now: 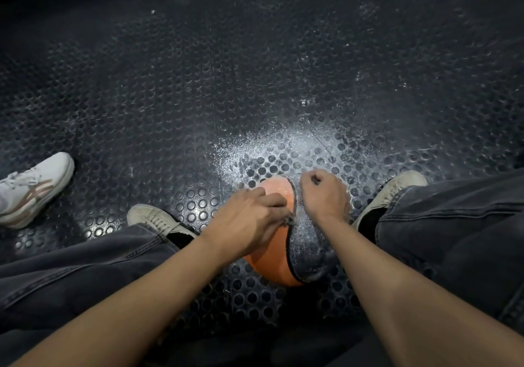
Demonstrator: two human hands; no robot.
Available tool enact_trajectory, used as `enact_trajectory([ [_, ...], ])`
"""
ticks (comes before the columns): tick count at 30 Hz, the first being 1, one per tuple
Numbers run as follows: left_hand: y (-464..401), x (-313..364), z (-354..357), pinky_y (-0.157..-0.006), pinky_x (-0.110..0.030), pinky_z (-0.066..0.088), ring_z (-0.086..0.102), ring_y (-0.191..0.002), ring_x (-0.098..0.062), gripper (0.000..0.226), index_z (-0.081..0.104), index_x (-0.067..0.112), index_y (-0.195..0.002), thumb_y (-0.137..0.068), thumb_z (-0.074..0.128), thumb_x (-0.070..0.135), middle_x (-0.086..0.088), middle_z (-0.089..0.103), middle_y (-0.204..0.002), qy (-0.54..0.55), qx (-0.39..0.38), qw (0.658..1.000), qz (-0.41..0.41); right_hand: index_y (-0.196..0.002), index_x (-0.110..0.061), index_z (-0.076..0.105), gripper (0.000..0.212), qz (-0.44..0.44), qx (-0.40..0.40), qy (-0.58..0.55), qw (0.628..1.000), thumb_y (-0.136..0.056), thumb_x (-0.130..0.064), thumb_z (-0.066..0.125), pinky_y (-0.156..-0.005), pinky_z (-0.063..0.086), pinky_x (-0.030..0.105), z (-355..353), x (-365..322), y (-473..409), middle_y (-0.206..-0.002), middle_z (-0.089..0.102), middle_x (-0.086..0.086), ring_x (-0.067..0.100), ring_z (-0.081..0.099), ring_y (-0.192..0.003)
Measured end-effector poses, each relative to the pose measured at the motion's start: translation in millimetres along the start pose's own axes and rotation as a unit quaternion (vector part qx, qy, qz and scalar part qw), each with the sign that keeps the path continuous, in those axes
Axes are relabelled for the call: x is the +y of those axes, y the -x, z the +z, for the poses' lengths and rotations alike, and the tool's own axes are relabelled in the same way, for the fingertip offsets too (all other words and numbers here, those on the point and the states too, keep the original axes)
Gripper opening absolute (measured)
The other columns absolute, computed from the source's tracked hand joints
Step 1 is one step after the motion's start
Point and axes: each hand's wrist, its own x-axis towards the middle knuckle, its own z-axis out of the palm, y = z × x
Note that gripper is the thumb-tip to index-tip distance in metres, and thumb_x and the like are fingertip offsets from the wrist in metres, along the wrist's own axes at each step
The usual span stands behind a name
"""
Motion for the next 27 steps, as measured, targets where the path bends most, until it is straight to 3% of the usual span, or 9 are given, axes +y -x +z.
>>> enact_trajectory([
  [2, -8, -2, -1, -0.063, -0.023, 0.034, 0.046, -0.073, -0.008, 0.029, 0.069, 0.025, -0.104, -0.097, 0.042, 0.033, 0.011, 0.065, -0.102, -0.008, 0.015, 1.0, -0.023, -0.082, -0.029, 0.062, 0.028, -0.023, -0.009, 0.026, 0.999, -0.097, -0.046, 0.046, -0.086, 0.048, 0.038, 0, -5, 3, -0.088, 0.065, -0.004, 0.022, 0.059, -0.084],
  [5, -31, -3, -3, -0.068, -0.029, 0.048, 0.055, -0.08, -0.014, 0.03, 0.071, 0.023, -0.105, -0.097, 0.043, 0.03, 0.007, 0.066, -0.103, 0.002, 0.038, 0.995, -0.087, -0.078, -0.029, 0.058, 0.026, -0.03, 0.0, 0.03, 0.999, -0.095, -0.044, 0.046, -0.09, 0.049, 0.042, 1, -6, 6, -0.09, 0.064, -0.004, 0.022, 0.059, -0.088],
  [9, -6, 3, -1, -0.067, -0.026, 0.046, 0.052, -0.076, -0.011, 0.034, 0.069, 0.024, -0.112, -0.097, 0.04, 0.034, 0.008, 0.065, -0.104, 0.032, 0.014, 0.999, -0.024, -0.081, -0.022, 0.061, 0.031, -0.002, 0.009, 0.011, 1.0, -0.099, -0.042, 0.047, -0.082, 0.048, 0.036, -1, 0, 2, -0.087, 0.065, -0.002, 0.018, 0.055, -0.077],
  [12, 9, 6, 2, -0.063, -0.03, 0.045, 0.05, -0.075, -0.011, 0.031, 0.069, 0.022, -0.107, -0.099, 0.041, 0.033, 0.008, 0.064, -0.104, 0.018, 0.018, 1.0, -0.013, -0.082, -0.021, 0.063, 0.033, -0.017, 0.0, 0.026, 1.0, -0.1, -0.042, 0.045, -0.073, 0.045, 0.031, -5, -2, 4, -0.086, 0.064, -0.002, 0.017, 0.055, -0.075],
  [16, -29, 4, 3, -0.068, -0.029, 0.049, 0.057, -0.081, -0.012, 0.023, 0.072, 0.02, -0.104, -0.096, 0.052, 0.027, 0.007, 0.064, -0.1, 0.045, 0.065, 0.987, -0.138, -0.079, -0.024, 0.058, 0.031, -0.022, 0.009, 0.042, 0.999, -0.099, -0.042, 0.042, -0.087, 0.047, 0.04, -2, -3, 9, -0.084, 0.055, -0.006, 0.021, 0.054, -0.087],
  [22, 14, 17, 4, -0.066, -0.029, 0.049, 0.057, -0.077, -0.013, 0.027, 0.07, 0.021, -0.109, -0.094, 0.05, 0.032, 0.006, 0.064, -0.102, 0.05, 0.044, 0.996, -0.064, -0.074, -0.023, 0.05, 0.031, 0.015, 0.011, 0.018, 1.0, -0.099, -0.041, 0.044, -0.092, 0.049, 0.044, -3, 1, -1, -0.087, 0.062, -0.002, 0.022, 0.058, -0.084],
  [25, -1, 14, 3, -0.066, -0.027, 0.047, 0.056, -0.077, -0.012, 0.026, 0.072, 0.019, -0.105, -0.096, 0.051, 0.03, 0.006, 0.064, -0.099, 0.051, 0.066, 0.99, -0.112, -0.073, -0.025, 0.046, 0.032, -0.005, 0.011, 0.034, 0.999, -0.1, -0.041, 0.041, -0.094, 0.049, 0.046, -1, -2, 3, -0.088, 0.06, -0.001, 0.023, 0.058, -0.086],
  [27, -25, 9, 1, -0.068, -0.023, 0.043, 0.058, -0.081, -0.012, 0.024, 0.073, 0.018, -0.104, -0.097, 0.052, 0.028, 0.005, 0.064, -0.098, 0.052, 0.073, 0.983, -0.158, -0.072, -0.027, 0.043, 0.031, -0.003, 0.018, 0.038, 0.999, -0.099, -0.041, 0.04, -0.098, 0.046, 0.051, 0, -2, 6, -0.1, 0.062, 0.003, 0.026, 0.059, -0.096],
])
